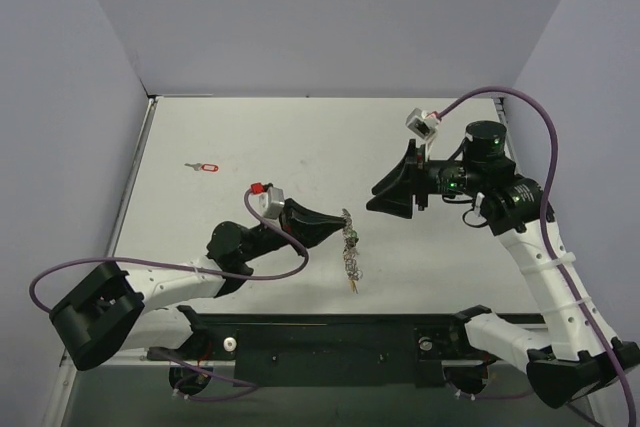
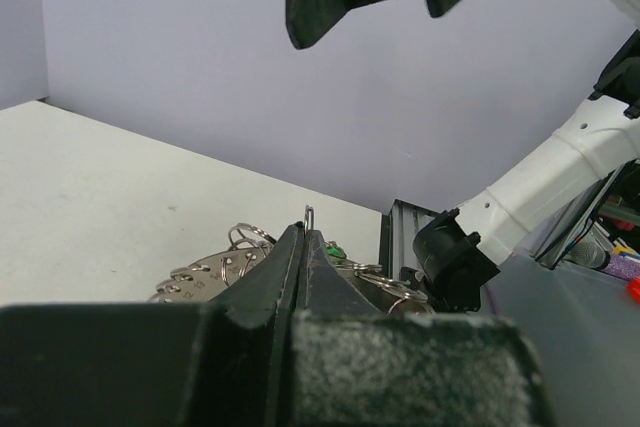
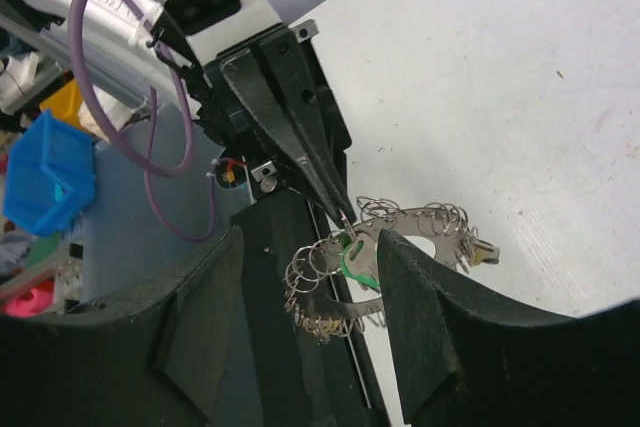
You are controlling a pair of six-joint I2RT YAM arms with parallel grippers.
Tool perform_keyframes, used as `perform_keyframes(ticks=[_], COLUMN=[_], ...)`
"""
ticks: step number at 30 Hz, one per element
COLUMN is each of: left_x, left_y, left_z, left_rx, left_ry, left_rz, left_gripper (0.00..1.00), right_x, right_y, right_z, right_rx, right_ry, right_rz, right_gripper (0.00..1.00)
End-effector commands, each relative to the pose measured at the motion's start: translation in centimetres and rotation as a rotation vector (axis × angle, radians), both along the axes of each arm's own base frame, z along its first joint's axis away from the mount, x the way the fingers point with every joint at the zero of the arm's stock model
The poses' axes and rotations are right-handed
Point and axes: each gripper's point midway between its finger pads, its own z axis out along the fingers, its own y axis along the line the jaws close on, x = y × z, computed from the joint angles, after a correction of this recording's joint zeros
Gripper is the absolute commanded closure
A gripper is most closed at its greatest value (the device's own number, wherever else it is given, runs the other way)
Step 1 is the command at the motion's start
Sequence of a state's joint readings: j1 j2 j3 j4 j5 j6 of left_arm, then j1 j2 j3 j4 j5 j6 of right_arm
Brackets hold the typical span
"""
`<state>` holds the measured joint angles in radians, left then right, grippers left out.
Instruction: Put the keys on the keyring
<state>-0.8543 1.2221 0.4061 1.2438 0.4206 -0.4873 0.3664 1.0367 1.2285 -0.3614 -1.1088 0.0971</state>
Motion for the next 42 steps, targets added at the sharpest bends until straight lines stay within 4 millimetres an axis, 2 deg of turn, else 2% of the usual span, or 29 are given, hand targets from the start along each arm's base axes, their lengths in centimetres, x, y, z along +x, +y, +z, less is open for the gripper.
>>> perform_keyframes(ticks=[1, 3, 4, 5, 6, 7, 8, 11, 12, 13, 15, 19, 21, 25, 28, 31, 42], left_x=[-1.1, -0.7, -0.4, -0.1, 0.1, 0.2, 0.4, 0.9, 1.0, 1.0, 1.0, 0.7, 0.6, 0.4, 0.3, -0.1, -0.7], left_y=[1.4, 1.3, 1.3, 1.3, 1.3, 1.3, 1.3, 1.3, 1.3, 1.2, 1.1, 0.8, 0.6, 0.4, 0.3, 0.5, 1.2], left_z=[8.0, 8.0, 8.1, 8.0, 8.1, 8.1, 8.2, 8.1, 8.2, 8.1, 8.4, 8.9, 9.2, 9.8, 9.9, 10.4, 11.3], left_rx=[-0.255, -0.264, -0.27, -0.271, -0.277, -0.278, -0.284, -0.291, -0.295, -0.296, -0.304, -0.318, -0.334, -0.369, -0.38, -0.405, -0.439], left_ry=[-0.177, -0.16, -0.154, -0.146, -0.139, -0.137, -0.13, -0.111, -0.104, -0.1, -0.099, -0.1, -0.106, -0.102, -0.098, -0.097, -0.105], left_rz=[0.03, 0.052, 0.069, 0.077, 0.086, 0.093, 0.102, 0.122, 0.129, 0.13, 0.131, 0.125, 0.119, 0.097, 0.088, 0.079, 0.076], left_gripper=[1.0, 1.0, 1.0, 1.0, 1.0, 1.0, 1.0, 1.0, 1.0, 1.0, 1.0, 1.0, 1.0, 1.0, 1.0, 1.0, 1.0], right_x=[0.6, 2.0, 2.8, 2.2, 2.9, 2.7, 2.3, 0.8, 0.9, 0.0, -0.4, -0.6, -0.5, 0.7, 1.1, 1.3, 1.2], right_y=[-1.6, -2.7, -3.5, -4.9, -5.7, -6.7, -7.0, -5.8, -5.3, -4.4, -3.6, -2.5, -1.8, -1.0, -0.2, 0.3, 1.1], right_z=[1.8, 0.9, -0.6, -2.0, -3.2, -4.3, -4.7, -4.8, -4.9, -5.4, -6.1, -6.4, -6.5, -6.1, -4.8, -4.4, -5.1], right_rx=[0.056, 0.005, -0.078, -0.193, -0.282, -0.377, -0.412, -0.37, -0.366, -0.371, -0.372, -0.329, -0.317, -0.293, -0.253, -0.239, -0.185], right_ry=[0.079, 0.083, 0.007, 0.049, -0.04, 0.004, -0.02, -0.069, -0.099, -0.102, -0.123, -0.112, -0.099, -0.089, -0.093, -0.086, 0.0], right_rz=[-0.04, -0.122, -0.124, -0.167, -0.134, -0.139, -0.093, 0.039, 0.054, 0.09, 0.12, 0.152, 0.159, 0.138, 0.14, 0.139, 0.151], right_gripper=[0.49, 0.5, 0.5, 0.49, 0.49, 0.49, 0.49, 0.48, 0.5, 0.51, 0.54, 0.64, 0.68, 0.69, 0.68, 0.68, 0.72])
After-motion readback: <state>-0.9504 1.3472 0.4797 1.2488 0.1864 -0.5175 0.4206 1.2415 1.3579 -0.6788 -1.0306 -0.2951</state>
